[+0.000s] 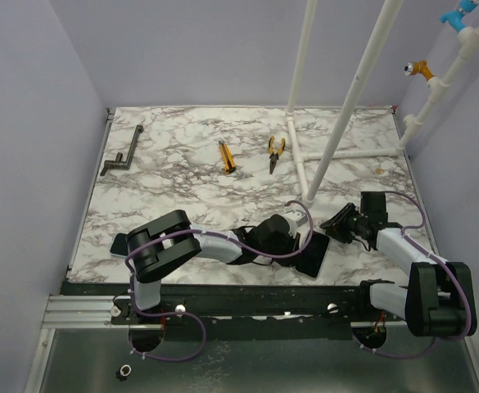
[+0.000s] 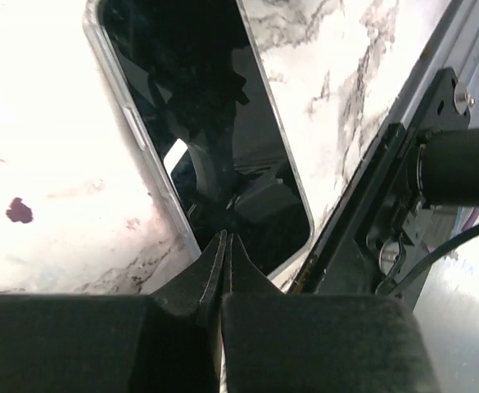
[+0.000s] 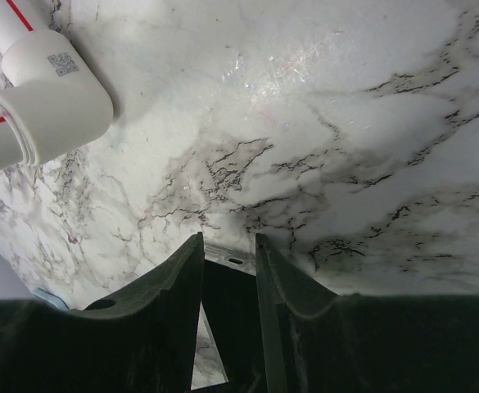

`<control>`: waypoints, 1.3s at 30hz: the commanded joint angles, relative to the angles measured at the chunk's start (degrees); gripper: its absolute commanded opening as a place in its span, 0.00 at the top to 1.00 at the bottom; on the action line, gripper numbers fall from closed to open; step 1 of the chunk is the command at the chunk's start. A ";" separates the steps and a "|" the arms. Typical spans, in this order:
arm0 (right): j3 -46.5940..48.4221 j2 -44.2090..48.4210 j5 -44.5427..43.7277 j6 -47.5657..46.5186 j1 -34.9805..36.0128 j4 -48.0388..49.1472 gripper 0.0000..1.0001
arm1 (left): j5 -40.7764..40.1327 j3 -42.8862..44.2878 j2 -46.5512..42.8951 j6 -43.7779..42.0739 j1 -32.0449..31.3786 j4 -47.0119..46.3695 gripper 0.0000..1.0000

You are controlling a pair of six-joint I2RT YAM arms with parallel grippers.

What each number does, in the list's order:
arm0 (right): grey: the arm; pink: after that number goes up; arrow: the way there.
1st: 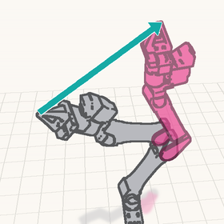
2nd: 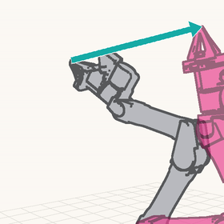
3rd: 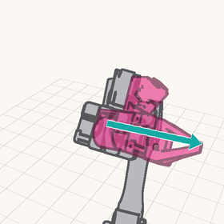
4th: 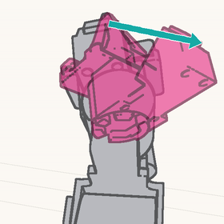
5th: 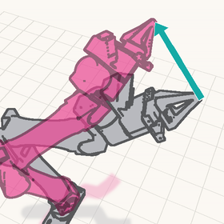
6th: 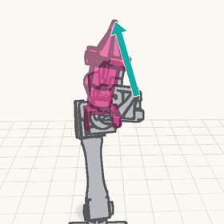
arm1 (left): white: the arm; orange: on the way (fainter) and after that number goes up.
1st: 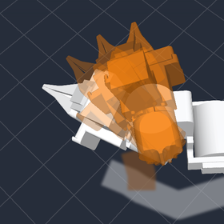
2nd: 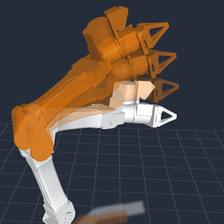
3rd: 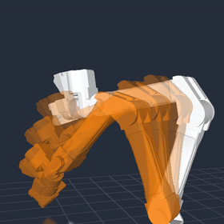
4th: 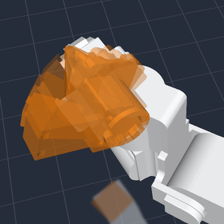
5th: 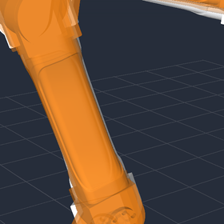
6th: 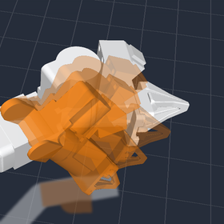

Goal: Take the phone out of the phone case
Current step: Adjust the phone at the center of the board.

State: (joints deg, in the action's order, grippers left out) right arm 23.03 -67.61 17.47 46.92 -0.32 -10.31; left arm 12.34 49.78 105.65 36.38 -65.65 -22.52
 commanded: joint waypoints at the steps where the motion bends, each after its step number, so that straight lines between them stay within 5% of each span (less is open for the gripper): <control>1: -1.81 0.06 0.85 0.03 0.18 -2.57 0.64 | -3.38 1.26 1.85 1.95 1.67 2.96 1.00; 16: -4.83 2.27 2.56 2.28 0.19 -2.13 0.64 | -8.08 5.44 2.31 4.62 7.20 8.18 1.00; 24: -1.88 1.85 0.24 0.39 0.18 -4.01 0.59 | -13.66 -2.81 -10.29 4.16 10.30 12.76 1.00; 31: -1.84 -1.20 1.38 0.28 0.22 -0.92 0.57 | -5.04 -6.28 -16.23 -0.23 4.67 17.31 1.00; 39: -2.59 -1.10 2.09 1.37 0.17 -0.34 0.56 | -2.09 -0.31 -7.36 -3.86 -1.36 17.26 1.00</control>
State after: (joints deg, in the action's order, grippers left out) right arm 21.65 -68.10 21.32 48.69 -0.32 -7.64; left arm 7.77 46.28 93.91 34.79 -66.67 -6.72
